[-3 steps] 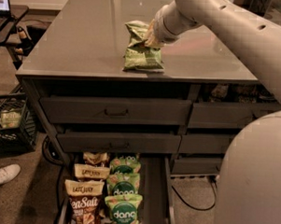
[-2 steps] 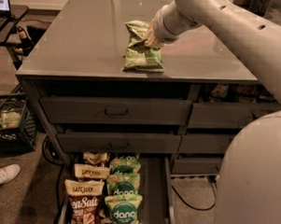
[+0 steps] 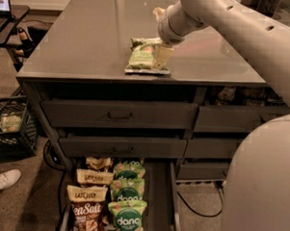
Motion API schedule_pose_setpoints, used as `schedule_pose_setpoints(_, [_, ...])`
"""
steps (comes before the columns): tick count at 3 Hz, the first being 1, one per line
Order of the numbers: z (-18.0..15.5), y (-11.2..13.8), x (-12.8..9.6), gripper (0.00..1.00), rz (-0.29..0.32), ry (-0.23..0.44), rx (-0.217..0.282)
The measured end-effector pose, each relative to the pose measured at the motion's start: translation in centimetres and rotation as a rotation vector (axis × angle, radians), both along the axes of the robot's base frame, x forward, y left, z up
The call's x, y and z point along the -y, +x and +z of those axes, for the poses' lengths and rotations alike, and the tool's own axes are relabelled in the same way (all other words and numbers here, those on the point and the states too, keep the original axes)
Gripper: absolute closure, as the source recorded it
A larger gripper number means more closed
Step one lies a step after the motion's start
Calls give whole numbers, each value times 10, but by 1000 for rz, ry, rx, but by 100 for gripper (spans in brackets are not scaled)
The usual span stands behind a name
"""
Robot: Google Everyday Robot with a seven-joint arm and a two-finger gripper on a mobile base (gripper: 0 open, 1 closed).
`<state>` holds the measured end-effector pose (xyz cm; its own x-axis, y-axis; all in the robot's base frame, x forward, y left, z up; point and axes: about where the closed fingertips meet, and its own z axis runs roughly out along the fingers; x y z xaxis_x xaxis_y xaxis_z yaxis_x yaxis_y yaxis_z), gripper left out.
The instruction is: Pick green jalapeno chip bag from bottom drawer and place on counter
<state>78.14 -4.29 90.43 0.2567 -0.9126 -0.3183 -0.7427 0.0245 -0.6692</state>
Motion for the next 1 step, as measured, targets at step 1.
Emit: schedule_pose_setpoints(1, [0, 0, 0, 0, 0, 0, 0])
